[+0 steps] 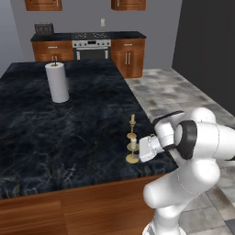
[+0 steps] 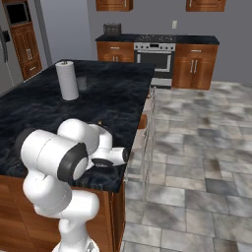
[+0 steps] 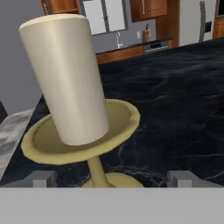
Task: Pick the candle and candle from the dining table and place them in the open cabinet. Close the cabinet after placing the objects.
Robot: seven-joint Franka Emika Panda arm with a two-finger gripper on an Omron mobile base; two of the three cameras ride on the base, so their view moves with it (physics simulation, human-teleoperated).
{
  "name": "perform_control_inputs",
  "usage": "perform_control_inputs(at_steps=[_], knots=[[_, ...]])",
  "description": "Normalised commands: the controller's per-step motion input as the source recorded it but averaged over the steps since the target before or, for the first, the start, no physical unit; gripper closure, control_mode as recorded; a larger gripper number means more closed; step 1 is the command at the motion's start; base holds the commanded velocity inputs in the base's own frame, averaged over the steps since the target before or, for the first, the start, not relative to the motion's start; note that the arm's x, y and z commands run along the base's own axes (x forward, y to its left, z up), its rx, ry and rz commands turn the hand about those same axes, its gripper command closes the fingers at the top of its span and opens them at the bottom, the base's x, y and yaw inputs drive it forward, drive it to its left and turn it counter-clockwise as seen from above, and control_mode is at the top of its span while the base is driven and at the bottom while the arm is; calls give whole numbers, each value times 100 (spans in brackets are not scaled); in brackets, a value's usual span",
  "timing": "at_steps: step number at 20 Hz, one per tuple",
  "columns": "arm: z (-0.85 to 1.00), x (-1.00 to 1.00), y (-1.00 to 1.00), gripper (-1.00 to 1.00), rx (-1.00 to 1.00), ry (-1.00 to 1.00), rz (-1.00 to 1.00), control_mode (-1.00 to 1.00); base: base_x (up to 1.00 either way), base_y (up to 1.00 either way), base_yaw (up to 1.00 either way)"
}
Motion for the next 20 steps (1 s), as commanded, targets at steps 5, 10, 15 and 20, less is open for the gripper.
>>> perform_control_inputs(at_steps=[5, 10, 15, 20], knots=[[-11, 13, 2, -100, 0, 0, 0, -100, 0, 0, 0], [-6, 8, 8, -100, 0, 0, 0, -100, 0, 0, 0], [-2, 0, 9, -100, 0, 0, 0, -100, 0, 0, 0], [-5, 0, 3, -100, 0, 0, 0, -100, 0, 0, 0]])
